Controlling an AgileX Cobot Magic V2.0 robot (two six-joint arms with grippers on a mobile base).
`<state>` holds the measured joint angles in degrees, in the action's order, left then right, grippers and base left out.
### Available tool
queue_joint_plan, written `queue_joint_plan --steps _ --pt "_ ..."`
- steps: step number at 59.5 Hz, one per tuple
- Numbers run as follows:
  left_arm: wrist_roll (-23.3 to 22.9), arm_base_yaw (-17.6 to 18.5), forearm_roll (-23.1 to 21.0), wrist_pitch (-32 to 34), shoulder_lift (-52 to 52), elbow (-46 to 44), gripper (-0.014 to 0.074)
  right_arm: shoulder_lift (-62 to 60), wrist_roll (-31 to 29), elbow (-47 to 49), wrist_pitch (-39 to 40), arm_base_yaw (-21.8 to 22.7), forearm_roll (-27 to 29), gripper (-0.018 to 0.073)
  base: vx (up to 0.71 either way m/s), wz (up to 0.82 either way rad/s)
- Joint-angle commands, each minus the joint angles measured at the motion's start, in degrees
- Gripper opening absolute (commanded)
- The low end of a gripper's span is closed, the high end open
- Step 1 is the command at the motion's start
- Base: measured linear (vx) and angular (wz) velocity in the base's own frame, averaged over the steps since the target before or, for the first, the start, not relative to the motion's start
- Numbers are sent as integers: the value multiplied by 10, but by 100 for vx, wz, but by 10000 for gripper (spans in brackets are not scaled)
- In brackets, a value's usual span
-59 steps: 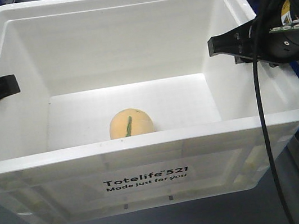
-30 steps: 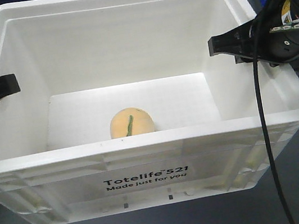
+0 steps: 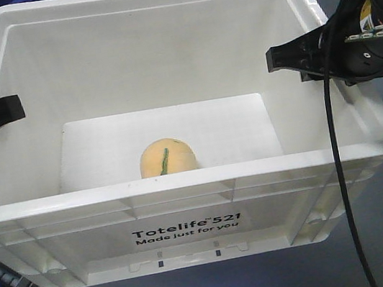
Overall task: Place moving items into box and shelve
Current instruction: 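Hold the tote steady with both grippers as the base enters the shelf aisle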
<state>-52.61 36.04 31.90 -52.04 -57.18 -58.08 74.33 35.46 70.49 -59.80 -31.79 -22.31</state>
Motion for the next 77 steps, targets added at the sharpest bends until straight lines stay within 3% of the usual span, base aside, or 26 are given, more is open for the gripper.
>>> queue_joint_plan --steps 1,77 --pt "-5 2 43 76 16 -26 165 -22 -1 27 49 3 -33 83 14 53" --pt "-5 2 43 76 16 -26 165 -22 -1 27 49 3 -33 83 15 59"
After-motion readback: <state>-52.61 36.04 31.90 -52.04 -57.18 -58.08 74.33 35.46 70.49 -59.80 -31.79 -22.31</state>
